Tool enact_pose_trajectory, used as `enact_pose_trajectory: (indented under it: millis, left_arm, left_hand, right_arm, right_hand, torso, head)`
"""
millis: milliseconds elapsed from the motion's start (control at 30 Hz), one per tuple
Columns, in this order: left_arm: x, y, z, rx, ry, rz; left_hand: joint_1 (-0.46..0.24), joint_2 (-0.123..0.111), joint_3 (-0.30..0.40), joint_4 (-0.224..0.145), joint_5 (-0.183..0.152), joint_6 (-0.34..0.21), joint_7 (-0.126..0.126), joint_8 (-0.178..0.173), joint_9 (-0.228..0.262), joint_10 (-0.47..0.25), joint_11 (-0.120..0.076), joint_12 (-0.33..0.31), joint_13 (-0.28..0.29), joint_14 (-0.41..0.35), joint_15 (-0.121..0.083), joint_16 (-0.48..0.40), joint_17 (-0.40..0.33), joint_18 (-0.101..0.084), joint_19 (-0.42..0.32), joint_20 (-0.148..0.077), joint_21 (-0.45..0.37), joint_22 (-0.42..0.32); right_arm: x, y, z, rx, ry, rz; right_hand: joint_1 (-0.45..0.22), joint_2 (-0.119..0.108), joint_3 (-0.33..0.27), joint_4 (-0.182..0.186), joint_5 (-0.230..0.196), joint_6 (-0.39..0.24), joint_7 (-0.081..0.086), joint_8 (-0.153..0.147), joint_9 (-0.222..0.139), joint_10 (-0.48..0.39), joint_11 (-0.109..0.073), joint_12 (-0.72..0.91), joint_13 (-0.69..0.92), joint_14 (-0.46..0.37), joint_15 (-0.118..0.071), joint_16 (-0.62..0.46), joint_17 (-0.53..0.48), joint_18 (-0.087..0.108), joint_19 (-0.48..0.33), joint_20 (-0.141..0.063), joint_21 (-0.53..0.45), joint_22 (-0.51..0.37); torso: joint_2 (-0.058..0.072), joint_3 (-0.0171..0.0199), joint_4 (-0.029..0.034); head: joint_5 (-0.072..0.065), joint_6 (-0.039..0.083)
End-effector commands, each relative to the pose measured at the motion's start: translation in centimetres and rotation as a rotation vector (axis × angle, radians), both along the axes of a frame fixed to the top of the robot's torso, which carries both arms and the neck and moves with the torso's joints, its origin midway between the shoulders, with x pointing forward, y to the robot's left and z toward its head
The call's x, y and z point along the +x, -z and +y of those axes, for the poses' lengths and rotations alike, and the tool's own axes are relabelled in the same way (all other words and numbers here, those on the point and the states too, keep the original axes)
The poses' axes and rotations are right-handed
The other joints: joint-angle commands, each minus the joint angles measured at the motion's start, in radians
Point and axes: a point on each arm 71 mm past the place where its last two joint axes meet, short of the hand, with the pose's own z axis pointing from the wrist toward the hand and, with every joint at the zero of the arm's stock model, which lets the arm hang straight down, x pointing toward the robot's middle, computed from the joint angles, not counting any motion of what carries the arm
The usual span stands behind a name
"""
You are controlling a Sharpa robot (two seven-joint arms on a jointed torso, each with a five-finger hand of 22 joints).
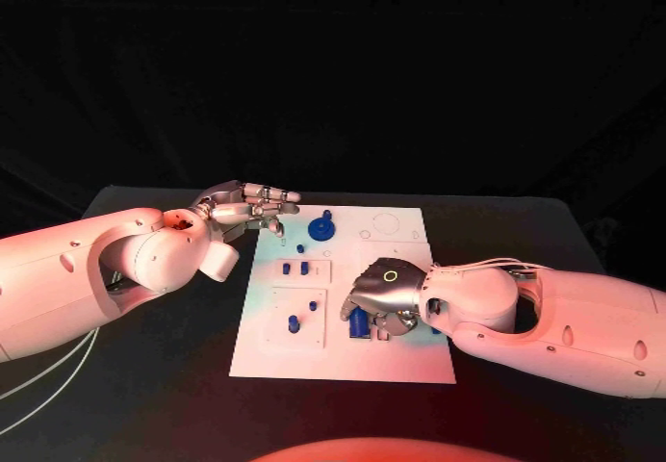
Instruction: Assemble the parts on the task board
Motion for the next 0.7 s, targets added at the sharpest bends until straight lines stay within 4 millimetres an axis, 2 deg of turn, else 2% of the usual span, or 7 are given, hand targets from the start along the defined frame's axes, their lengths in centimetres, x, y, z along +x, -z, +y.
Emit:
enact_pose_trajectory:
  millis: [33, 200, 300, 533, 700]
  left_arm:
    - [-0.07, -0.07, -0.19, -0.009, 0.012, 0.002]
    - [-0.07, -0.06, -0.19, -0.009, 0.013, 0.003]
    - [-0.07, -0.06, -0.19, -0.008, 0.013, 0.003]
    - [-0.06, -0.05, -0.21, -0.008, 0.014, 0.004]
    - [-0.06, -0.04, -0.2, -0.008, 0.014, 0.005]
  left_hand:
    - [-0.003, 0.006, -0.007, -0.002, -0.001, -0.008, 0.001, -0.004, -0.001, -0.007, -0.003, 0.003, 0.002, -0.007, 0.003, -0.004, -0.001, 0.014, 0.002, 0.007, -0.003, -0.001]
    - [-0.004, 0.006, -0.007, -0.001, -0.001, -0.008, 0.001, -0.004, -0.001, -0.007, -0.003, 0.004, 0.002, -0.007, 0.003, -0.004, -0.001, 0.014, 0.002, 0.007, -0.004, -0.001]
    - [-0.004, 0.006, -0.007, -0.001, -0.001, -0.008, 0.001, -0.004, -0.001, -0.007, -0.003, 0.004, 0.002, -0.007, 0.003, -0.004, -0.001, 0.014, 0.002, 0.007, -0.004, -0.001]
    - [-0.004, 0.006, -0.007, -0.001, -0.001, -0.008, 0.001, -0.004, -0.001, -0.007, -0.003, 0.004, 0.002, -0.007, 0.003, -0.004, -0.001, 0.014, 0.002, 0.007, -0.004, -0.001]
    - [-0.004, 0.006, -0.008, -0.001, -0.001, -0.008, 0.001, -0.004, -0.001, -0.008, -0.003, 0.004, 0.002, -0.007, 0.003, -0.004, -0.001, 0.014, 0.002, 0.007, -0.004, -0.001]
  right_arm:
    - [-0.02, 0.21, 0.02, -0.027, -0.007, -0.007]
    - [0.03, 0.18, 0.05, -0.022, -0.008, -0.019]
    - [0.02, 0.11, 0.07, -0.01, -0.01, -0.026]
    - [-0.07, -0.14, 0.16, 0.026, -0.023, -0.043]
    - [-0.22, -0.42, 0.17, 0.064, -0.038, -0.057]
  right_hand:
    - [-0.009, 0.002, 0.005, 0.001, 0.006, 0.012, 0.003, 0.005, 0.002, 0.008, 0.0, 0.008, 0.06, 0.095, -0.004, 0.005, 0.223, 0.016, 0.056, -0.001, 0.006, 0.233]
    - [-0.013, 0.005, 0.008, 0.0, 0.008, 0.029, 0.011, 0.012, 0.004, 0.014, 0.003, 0.016, 0.064, 0.096, -0.004, 0.008, 0.23, 0.015, 0.06, -0.001, 0.012, 0.235]
    - [-0.018, 0.01, 0.01, 0.0, 0.013, 0.059, 0.023, 0.024, 0.008, 0.02, 0.01, 0.024, 0.069, 0.097, -0.001, 0.01, 0.232, 0.014, 0.063, -0.002, 0.017, 0.236]
    - [-0.025, 0.023, 0.014, 0.001, 0.017, 0.12, 0.042, 0.048, 0.019, 0.031, 0.022, 0.04, 0.079, 0.097, 0.006, 0.009, 0.232, 0.011, 0.069, 0.001, 0.028, 0.24]
    - [-0.033, 0.03, 0.01, 0.005, 0.013, 0.15, 0.048, 0.056, 0.027, 0.038, 0.03, 0.05, 0.086, 0.096, 0.011, 0.008, 0.23, 0.009, 0.073, 0.004, 0.036, 0.242]
  torso:
    - [0.0, 0.0003, -0.0004]
    - [0.0, 0.0008, -0.0004]
    - [0.0, 0.0006, -0.0006]
    - [0.0, 0.0004, -0.0012]
    - [0.0, 0.0009, -0.0011]
  head:
    - [0.0, 0.0]
    - [0.0, -0.001]
    - [0.0, -0.002]
    - [-0.001, -0.002]
    - [-0.002, -0.002]
